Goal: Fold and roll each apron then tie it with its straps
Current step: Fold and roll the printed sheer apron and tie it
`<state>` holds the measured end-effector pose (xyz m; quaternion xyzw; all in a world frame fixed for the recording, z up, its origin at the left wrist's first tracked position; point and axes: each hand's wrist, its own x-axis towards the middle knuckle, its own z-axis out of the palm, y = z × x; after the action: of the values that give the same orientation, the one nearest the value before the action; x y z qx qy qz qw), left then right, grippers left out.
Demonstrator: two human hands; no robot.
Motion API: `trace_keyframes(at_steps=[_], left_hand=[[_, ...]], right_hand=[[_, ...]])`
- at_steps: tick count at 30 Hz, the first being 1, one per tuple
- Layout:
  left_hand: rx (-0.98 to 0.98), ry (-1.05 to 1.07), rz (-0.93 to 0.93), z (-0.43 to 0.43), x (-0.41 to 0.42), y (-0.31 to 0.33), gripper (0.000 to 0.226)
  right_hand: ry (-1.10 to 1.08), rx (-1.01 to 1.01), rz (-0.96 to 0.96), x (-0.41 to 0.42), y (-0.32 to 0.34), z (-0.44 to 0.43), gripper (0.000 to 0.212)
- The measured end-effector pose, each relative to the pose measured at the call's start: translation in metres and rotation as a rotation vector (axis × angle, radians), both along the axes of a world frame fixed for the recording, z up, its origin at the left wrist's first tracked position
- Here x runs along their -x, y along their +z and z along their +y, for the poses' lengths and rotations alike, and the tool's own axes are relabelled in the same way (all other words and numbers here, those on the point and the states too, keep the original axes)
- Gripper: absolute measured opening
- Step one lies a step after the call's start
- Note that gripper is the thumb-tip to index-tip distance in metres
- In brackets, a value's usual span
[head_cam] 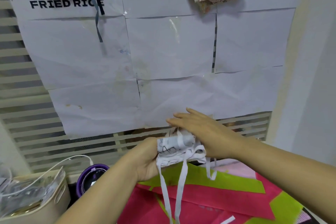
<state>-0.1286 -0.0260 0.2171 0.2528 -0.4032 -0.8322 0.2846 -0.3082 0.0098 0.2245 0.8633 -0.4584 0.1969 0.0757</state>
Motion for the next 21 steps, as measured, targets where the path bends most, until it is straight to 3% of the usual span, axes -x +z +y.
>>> trace_keyframes(at_steps=[2,4,6,7,8,9,10,12,16,21], left_hand=[[-0.008,0.016,-0.028,-0.005,-0.008,-0.002,0.046],[-0.038,0.237,0.003,-0.001,-0.007,0.004,0.034],[0.163,0.314,0.106,0.007,-0.014,0.012,0.046],[0.102,0.346,0.186,0.002,-0.012,0.012,0.052],[-0.012,0.244,0.167,-0.004,-0.009,0.01,0.059],[-0.066,0.049,0.025,-0.009,-0.01,0.012,0.069],[0.02,-0.079,-0.136,-0.008,-0.016,0.014,0.077],[0.172,-0.158,-0.225,-0.012,-0.03,0.015,0.073],[0.743,0.02,-0.549,-0.016,-0.033,0.034,0.026],[0.925,0.146,-0.558,-0.024,-0.04,0.065,0.018]], right_hand=[[0.022,0.004,-0.065,-0.001,0.002,-0.005,0.05],[-0.026,-0.052,-0.113,-0.001,0.0,-0.009,0.026],[-0.045,-0.116,-0.202,-0.001,-0.003,-0.01,0.023],[-0.046,-0.165,-0.294,0.0,-0.004,-0.01,0.017],[-0.04,-0.204,-0.383,0.001,-0.004,-0.009,0.009],[-0.055,-0.248,-0.459,0.002,-0.004,-0.008,0.014],[-0.061,-0.285,-0.534,0.003,-0.004,-0.006,0.02],[-0.094,-0.316,-0.61,0.006,-0.006,-0.007,0.022],[-0.118,-0.352,-0.688,0.01,0.003,-0.008,0.024],[-0.122,-0.409,-0.662,0.011,0.014,-0.006,0.024]])
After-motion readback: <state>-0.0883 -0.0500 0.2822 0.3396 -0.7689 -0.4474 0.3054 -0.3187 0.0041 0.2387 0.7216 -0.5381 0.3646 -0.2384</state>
